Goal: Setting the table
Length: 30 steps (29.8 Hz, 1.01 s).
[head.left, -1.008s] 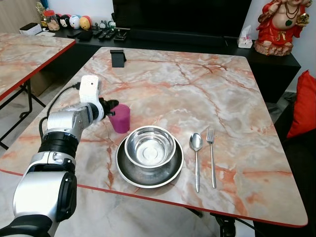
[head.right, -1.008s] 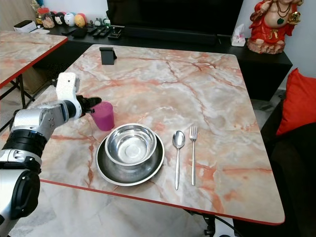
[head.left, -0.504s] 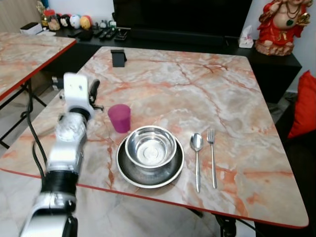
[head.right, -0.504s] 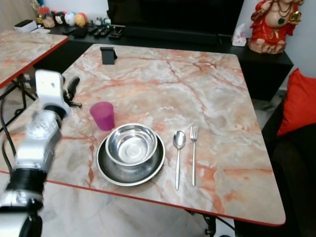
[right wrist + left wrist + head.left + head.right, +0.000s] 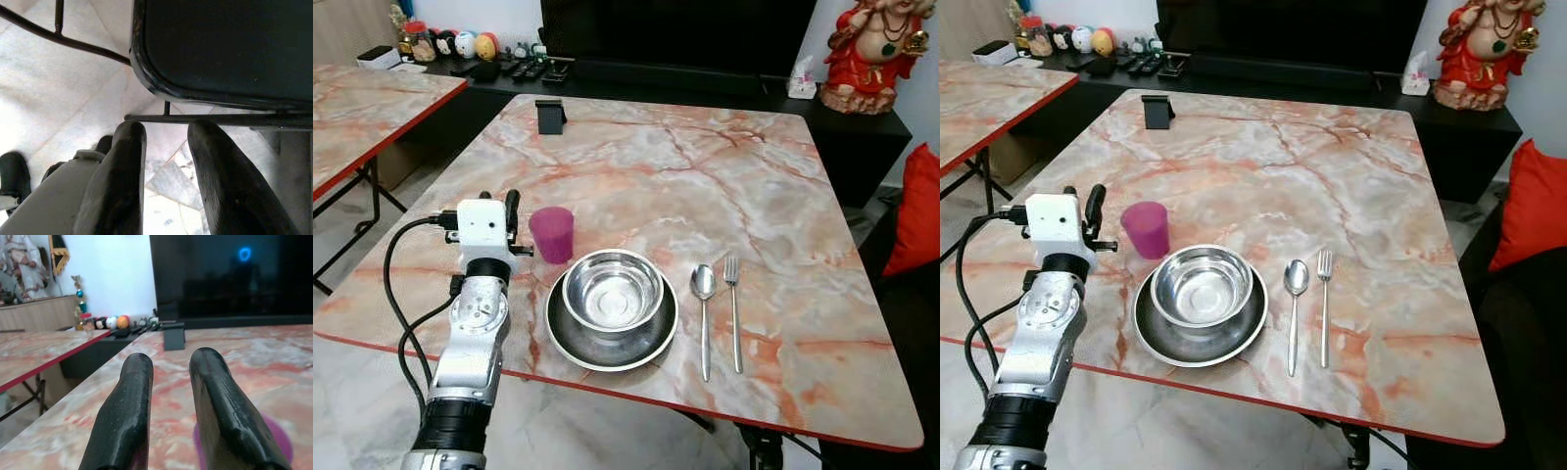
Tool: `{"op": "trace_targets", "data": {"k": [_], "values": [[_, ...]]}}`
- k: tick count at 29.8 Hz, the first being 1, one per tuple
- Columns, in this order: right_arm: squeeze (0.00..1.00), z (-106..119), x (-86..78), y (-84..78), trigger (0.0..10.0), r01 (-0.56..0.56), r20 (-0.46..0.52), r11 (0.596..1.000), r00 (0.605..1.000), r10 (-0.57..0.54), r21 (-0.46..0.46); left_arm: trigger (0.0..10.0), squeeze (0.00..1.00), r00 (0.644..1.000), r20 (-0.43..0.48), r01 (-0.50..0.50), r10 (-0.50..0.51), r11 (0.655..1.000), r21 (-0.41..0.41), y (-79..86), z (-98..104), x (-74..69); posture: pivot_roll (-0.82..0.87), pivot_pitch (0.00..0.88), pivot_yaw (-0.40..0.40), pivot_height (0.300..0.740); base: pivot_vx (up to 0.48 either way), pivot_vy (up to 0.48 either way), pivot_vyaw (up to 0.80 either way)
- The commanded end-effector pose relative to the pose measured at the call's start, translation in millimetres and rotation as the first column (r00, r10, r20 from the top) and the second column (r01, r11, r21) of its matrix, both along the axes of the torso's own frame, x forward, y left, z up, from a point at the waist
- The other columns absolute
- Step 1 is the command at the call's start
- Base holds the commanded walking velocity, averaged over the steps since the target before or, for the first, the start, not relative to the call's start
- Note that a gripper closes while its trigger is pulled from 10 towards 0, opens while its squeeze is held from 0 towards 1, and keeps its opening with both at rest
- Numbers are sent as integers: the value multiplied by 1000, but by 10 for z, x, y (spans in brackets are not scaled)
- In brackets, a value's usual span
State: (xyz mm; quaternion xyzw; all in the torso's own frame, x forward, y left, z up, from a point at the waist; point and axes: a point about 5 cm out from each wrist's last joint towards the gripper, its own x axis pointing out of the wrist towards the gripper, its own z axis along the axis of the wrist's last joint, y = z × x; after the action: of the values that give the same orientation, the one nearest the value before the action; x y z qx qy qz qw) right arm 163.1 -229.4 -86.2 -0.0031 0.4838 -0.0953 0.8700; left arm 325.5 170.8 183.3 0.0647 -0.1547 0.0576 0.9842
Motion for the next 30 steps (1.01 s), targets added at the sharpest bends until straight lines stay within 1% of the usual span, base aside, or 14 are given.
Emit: {"op": "trace_targets", "data": {"k": [1, 4, 12, 30], "values": [[0, 5, -2, -18, 10000, 16, 11, 1000, 1000, -16, -2, 10000, 0, 999, 41, 4, -4, 1000, 2, -21, 100, 1, 90, 0, -33, 707, 0, 364, 0], [0, -1, -13, -12, 10000, 20, 10, 1000, 1000, -20, 1, 10000, 0, 999, 41, 5, -5, 1000, 7, -12, 90, -22, 84, 0, -26, 707, 0, 356, 0], [0, -1, -14, -10, 10000, 10, 9, 1000, 1000, -10, 2, 10000, 0, 998, 57, 6, -5, 1000, -18, -14, 140, -1, 92, 0, -31, 707, 0, 357, 0], [0, -1, -10, -2, 10000, 3, 13, 1000, 1000, -3, 12, 10000, 0, 998, 68, 16, -13, 999, -37, -39, 192, 23, 92, 0, -30, 707, 0, 356, 0]]}}
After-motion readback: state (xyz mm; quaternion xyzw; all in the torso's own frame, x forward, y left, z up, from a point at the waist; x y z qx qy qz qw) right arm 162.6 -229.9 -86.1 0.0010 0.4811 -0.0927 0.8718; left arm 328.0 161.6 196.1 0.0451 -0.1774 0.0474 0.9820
